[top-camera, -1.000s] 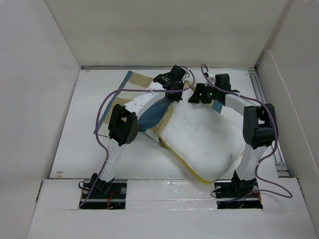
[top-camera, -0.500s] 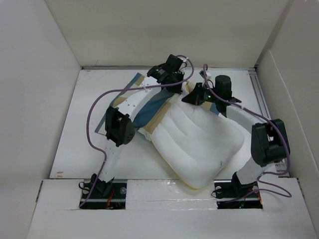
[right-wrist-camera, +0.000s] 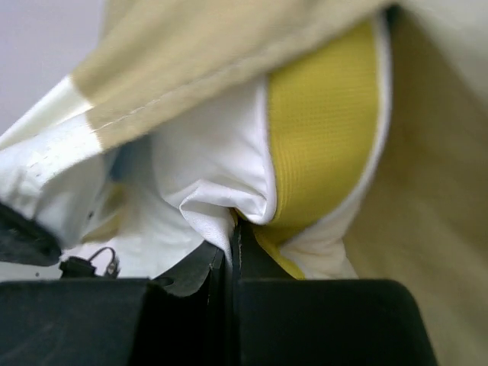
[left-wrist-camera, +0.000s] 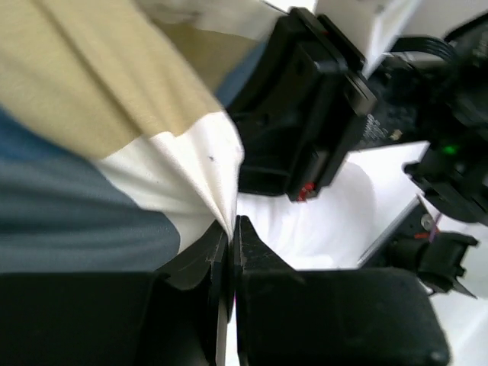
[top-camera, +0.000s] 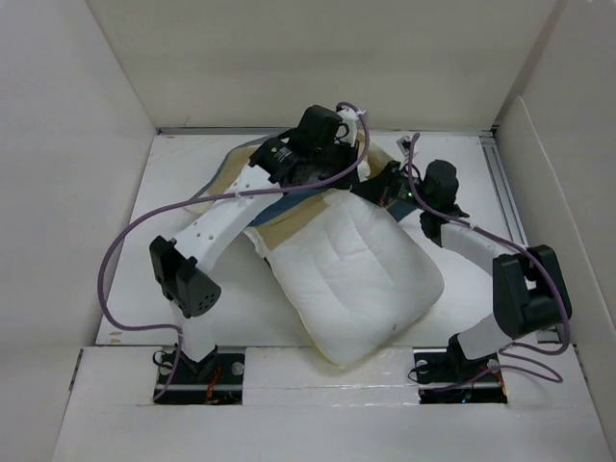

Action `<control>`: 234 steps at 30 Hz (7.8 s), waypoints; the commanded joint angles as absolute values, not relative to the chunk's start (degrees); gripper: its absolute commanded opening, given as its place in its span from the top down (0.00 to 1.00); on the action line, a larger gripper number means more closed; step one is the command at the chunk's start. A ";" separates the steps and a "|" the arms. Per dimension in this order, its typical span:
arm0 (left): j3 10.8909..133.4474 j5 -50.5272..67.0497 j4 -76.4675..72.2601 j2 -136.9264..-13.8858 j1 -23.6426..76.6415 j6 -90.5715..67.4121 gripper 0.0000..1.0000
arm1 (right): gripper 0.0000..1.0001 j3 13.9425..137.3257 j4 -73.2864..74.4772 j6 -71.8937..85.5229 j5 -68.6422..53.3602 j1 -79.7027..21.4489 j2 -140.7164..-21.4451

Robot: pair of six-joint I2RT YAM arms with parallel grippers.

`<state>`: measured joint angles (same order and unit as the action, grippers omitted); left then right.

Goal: Put the pillow into the pillowcase

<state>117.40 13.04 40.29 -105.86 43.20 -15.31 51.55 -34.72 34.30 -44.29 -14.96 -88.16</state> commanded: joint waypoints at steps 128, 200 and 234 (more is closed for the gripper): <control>71.37 -24.87 26.28 -106.44 48.87 -39.81 1.00 | 0.85 80.86 -17.31 22.24 -24.61 -21.09 -120.84; 55.72 -23.20 9.93 -80.77 41.57 -33.49 1.00 | 0.42 65.74 -13.89 3.25 26.89 -44.13 -100.37; 61.96 -23.91 -5.08 -74.00 37.97 -26.89 1.00 | 1.00 85.53 3.52 20.47 -24.59 -54.14 -104.51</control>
